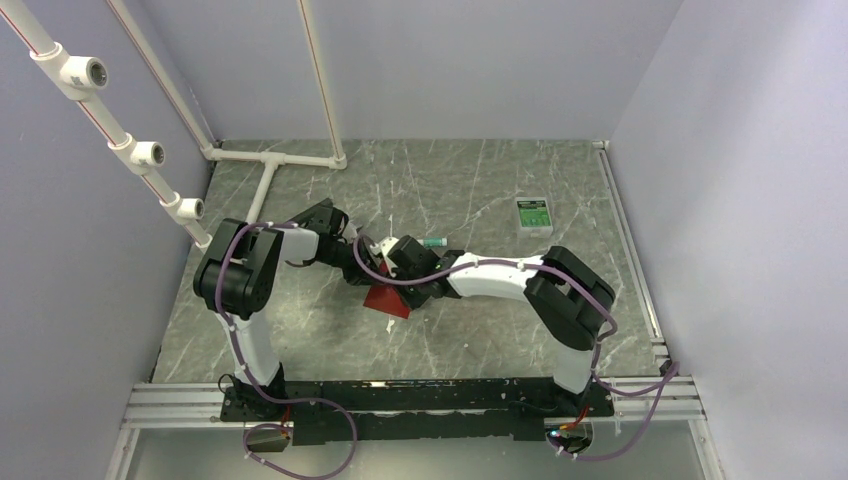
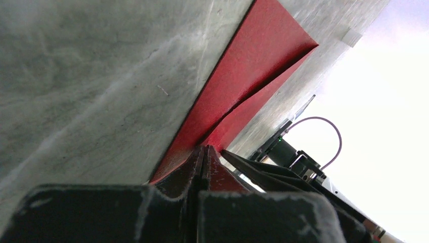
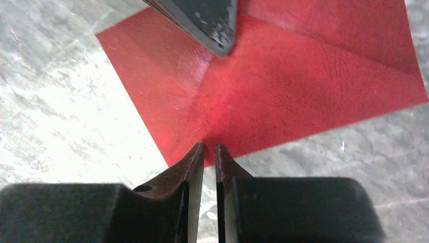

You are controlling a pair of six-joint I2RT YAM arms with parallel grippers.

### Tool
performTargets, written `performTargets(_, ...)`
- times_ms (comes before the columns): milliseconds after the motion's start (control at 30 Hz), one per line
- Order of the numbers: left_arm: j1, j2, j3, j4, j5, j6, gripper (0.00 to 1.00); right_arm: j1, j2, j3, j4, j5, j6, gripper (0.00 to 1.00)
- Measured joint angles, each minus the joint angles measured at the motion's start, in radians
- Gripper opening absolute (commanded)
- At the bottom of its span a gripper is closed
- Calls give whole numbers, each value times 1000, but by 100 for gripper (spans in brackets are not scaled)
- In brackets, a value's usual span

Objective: Place the letter into the envelope and seal it

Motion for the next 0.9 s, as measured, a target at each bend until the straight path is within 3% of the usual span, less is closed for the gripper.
performTargets(100, 0, -17, -14, 25, 2, 26, 3, -19, -8, 4, -47, -13, 30, 9)
performTargets(367, 5, -156, -117, 42, -26, 114, 2, -138, 5, 140, -105, -28, 125, 8)
performTargets(567, 8, -194, -131, 25, -79, 120, 2, -124, 86, 283, -93, -38, 142, 8)
performTargets(900, 14, -163, -120, -57, -105, 120, 2, -109, 191, 296, -114, -60, 138, 8)
